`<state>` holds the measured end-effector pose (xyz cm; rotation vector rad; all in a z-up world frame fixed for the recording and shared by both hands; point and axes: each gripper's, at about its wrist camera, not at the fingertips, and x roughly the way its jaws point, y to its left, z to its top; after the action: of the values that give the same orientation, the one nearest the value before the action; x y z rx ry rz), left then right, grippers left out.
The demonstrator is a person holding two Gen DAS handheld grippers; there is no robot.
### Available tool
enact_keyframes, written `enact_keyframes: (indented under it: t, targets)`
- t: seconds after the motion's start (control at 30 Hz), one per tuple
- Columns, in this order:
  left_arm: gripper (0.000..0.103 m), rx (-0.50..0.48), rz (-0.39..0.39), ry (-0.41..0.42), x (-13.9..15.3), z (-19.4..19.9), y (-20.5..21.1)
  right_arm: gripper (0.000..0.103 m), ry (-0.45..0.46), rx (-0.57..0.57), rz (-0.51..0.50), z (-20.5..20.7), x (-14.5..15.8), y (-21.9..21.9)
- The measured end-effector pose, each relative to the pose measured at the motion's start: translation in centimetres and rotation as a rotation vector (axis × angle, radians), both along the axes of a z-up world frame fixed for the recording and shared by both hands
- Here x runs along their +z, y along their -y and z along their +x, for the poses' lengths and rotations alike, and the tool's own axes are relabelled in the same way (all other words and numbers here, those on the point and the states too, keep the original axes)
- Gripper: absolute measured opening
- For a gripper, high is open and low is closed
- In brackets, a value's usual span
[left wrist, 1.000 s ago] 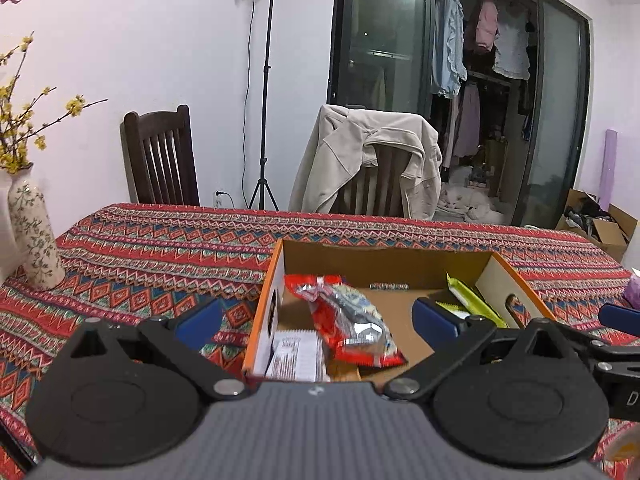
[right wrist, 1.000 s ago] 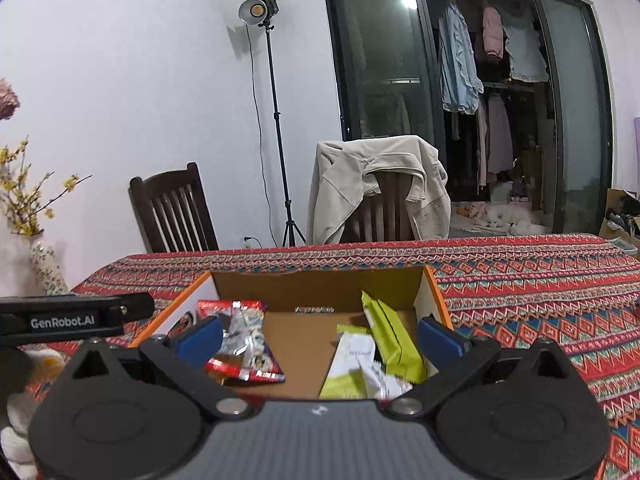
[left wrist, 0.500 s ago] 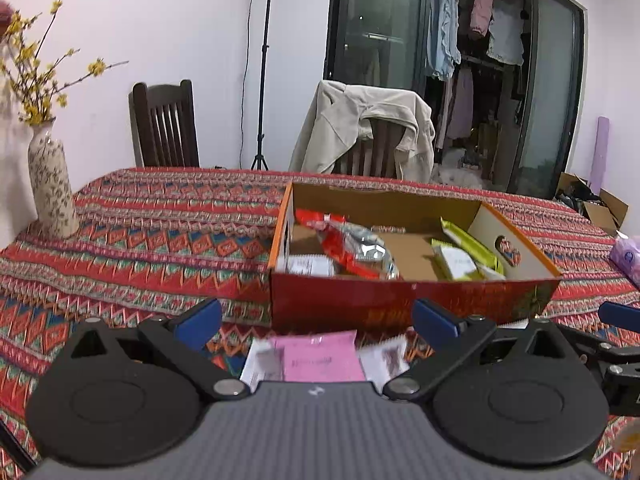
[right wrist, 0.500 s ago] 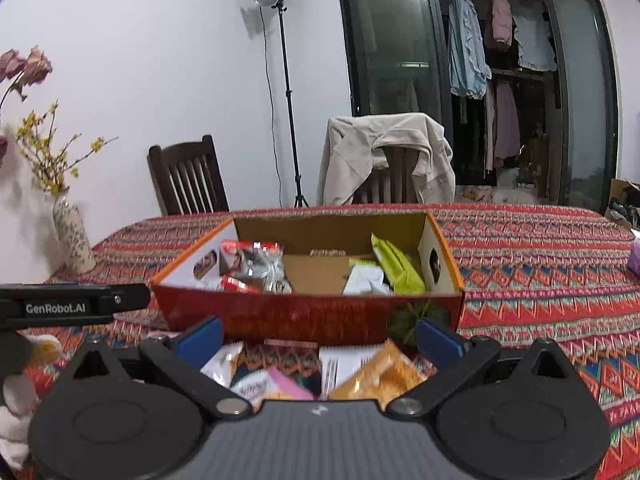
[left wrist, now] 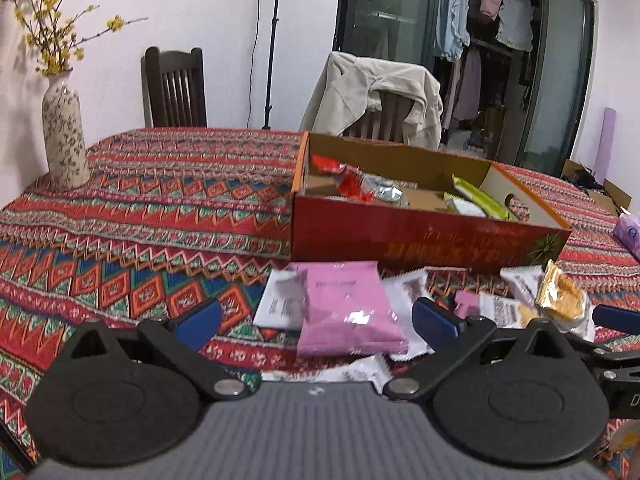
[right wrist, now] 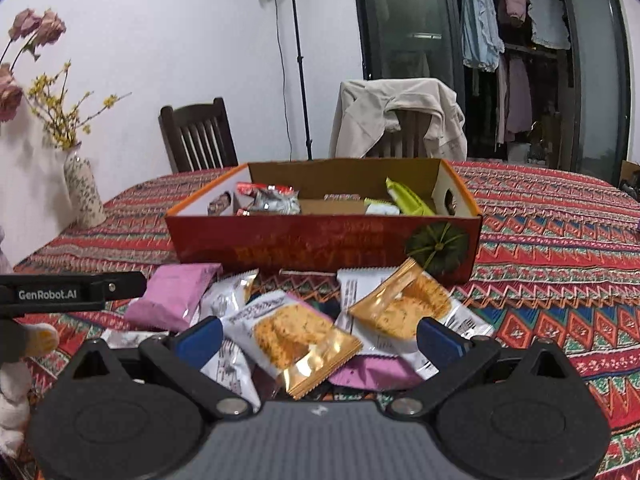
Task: Organize snacks
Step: 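Grasp an orange cookie packet with the right gripper while the left grasps a white sachet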
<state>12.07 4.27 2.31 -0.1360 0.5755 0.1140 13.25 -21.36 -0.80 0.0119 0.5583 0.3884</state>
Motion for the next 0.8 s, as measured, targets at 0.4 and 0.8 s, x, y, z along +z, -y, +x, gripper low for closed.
enact_keyframes:
  t: [0.4, 0.8]
  targets:
    - [0.103, 0.010, -0.040, -0.024, -0.9, -0.2, -1.0, 0.088, -0.064, 0.051, 0.031, 2.5, -1.5, -2.0]
    - [0.103, 0.009, -0.066, -0.053, -1.7, -0.3, -1.1, 0.063, -0.053, 0.081, 0.042, 2.1, -1.9, -1.9]
